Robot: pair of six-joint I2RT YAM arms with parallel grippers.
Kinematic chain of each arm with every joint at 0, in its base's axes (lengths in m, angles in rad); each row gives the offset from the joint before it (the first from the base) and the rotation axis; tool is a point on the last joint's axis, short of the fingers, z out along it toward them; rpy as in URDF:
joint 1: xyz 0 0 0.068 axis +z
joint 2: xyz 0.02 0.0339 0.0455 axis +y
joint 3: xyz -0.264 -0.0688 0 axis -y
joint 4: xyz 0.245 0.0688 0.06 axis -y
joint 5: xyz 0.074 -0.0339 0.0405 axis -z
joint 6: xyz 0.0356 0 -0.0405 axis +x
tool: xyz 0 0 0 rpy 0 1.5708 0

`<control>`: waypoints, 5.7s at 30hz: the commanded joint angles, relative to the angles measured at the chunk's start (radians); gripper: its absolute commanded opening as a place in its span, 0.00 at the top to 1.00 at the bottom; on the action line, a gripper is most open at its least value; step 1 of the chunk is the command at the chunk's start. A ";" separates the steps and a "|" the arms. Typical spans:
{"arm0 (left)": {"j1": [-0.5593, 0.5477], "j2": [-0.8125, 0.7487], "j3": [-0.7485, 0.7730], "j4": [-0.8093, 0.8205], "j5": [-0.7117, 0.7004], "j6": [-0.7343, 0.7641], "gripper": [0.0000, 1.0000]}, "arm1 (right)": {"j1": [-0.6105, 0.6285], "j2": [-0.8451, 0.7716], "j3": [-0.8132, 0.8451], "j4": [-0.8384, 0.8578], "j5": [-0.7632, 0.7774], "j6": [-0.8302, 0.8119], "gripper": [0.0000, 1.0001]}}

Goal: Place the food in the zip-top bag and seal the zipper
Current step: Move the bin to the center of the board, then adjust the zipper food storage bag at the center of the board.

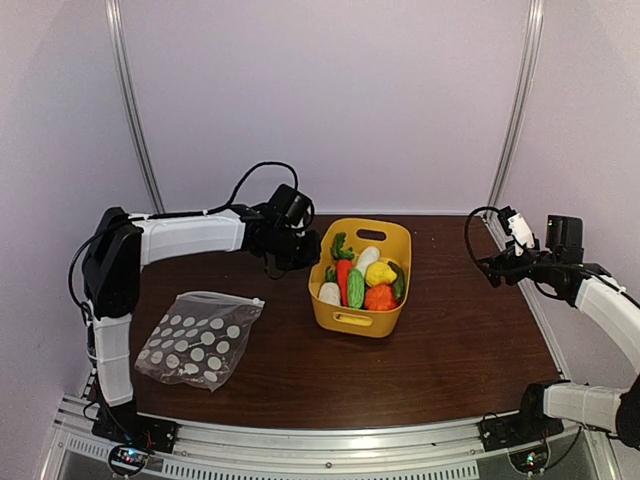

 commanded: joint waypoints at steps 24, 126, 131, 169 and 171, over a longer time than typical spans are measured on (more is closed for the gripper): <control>-0.216 0.180 0.259 0.237 -0.152 -0.368 0.73 | 0.007 -0.003 -0.015 -0.009 0.036 -0.016 0.00; 0.155 -0.103 -0.281 0.286 0.143 0.012 0.26 | 0.541 0.344 0.358 -0.229 -0.023 -0.026 0.06; 0.030 -0.146 -0.008 -0.237 -0.236 0.123 0.25 | 0.539 0.328 0.338 -0.196 -0.008 -0.012 0.06; -0.235 0.178 0.231 -0.721 -0.485 0.022 0.60 | 0.439 0.320 0.227 0.006 0.124 0.121 0.04; -0.237 0.198 0.246 -0.744 -0.498 0.012 0.60 | 0.438 0.318 0.226 0.005 0.122 0.119 0.04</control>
